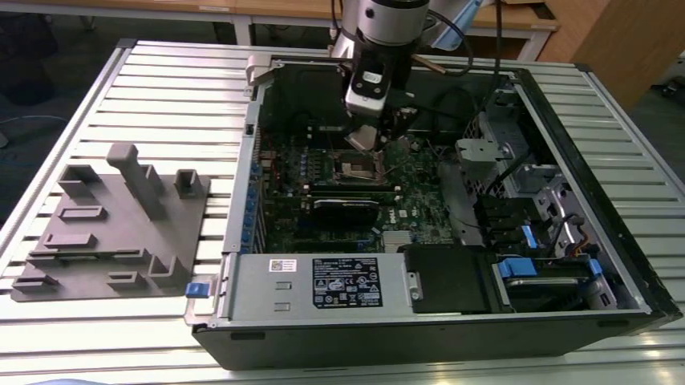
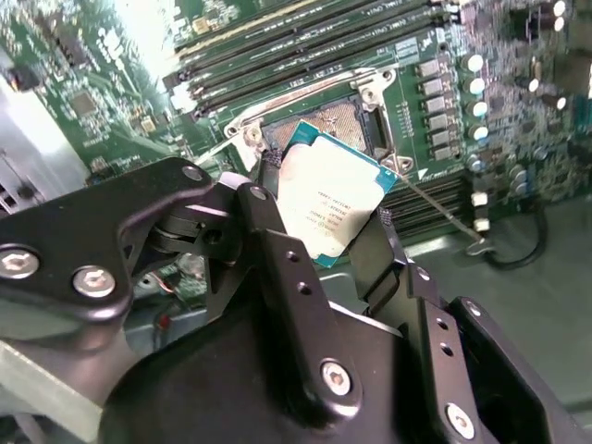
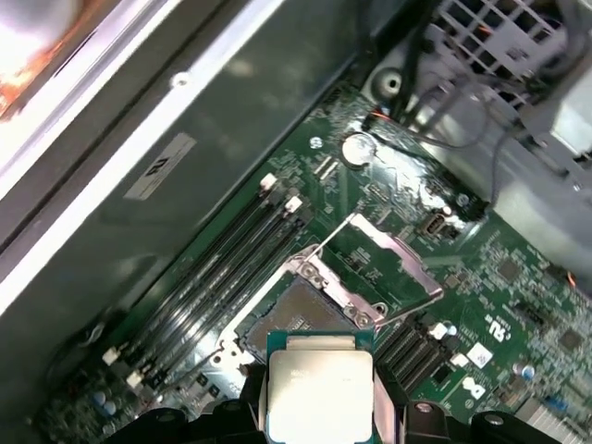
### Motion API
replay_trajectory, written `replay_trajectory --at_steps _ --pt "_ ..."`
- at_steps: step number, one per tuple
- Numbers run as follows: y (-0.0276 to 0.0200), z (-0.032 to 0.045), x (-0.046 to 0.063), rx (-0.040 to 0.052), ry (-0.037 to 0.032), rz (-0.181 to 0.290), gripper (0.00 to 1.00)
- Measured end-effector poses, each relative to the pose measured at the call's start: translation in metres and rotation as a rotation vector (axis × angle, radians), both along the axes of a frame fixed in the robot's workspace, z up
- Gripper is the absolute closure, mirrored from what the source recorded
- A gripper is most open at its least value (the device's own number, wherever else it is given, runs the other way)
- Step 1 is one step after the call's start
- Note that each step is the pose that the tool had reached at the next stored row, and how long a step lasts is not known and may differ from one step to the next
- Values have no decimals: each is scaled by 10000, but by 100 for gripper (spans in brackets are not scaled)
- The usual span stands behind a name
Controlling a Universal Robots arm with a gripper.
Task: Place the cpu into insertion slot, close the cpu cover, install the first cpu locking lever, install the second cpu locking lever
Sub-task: 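Place the cpu into insertion slot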
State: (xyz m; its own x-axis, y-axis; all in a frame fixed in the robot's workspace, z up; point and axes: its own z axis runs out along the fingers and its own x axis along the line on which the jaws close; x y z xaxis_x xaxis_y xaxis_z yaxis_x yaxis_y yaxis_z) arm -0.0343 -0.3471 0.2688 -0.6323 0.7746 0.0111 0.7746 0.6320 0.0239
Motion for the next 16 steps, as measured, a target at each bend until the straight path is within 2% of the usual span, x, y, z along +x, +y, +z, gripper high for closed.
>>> replay_trajectory --at_steps 16 --pt "0 -21 0 0 0 -2910 46"
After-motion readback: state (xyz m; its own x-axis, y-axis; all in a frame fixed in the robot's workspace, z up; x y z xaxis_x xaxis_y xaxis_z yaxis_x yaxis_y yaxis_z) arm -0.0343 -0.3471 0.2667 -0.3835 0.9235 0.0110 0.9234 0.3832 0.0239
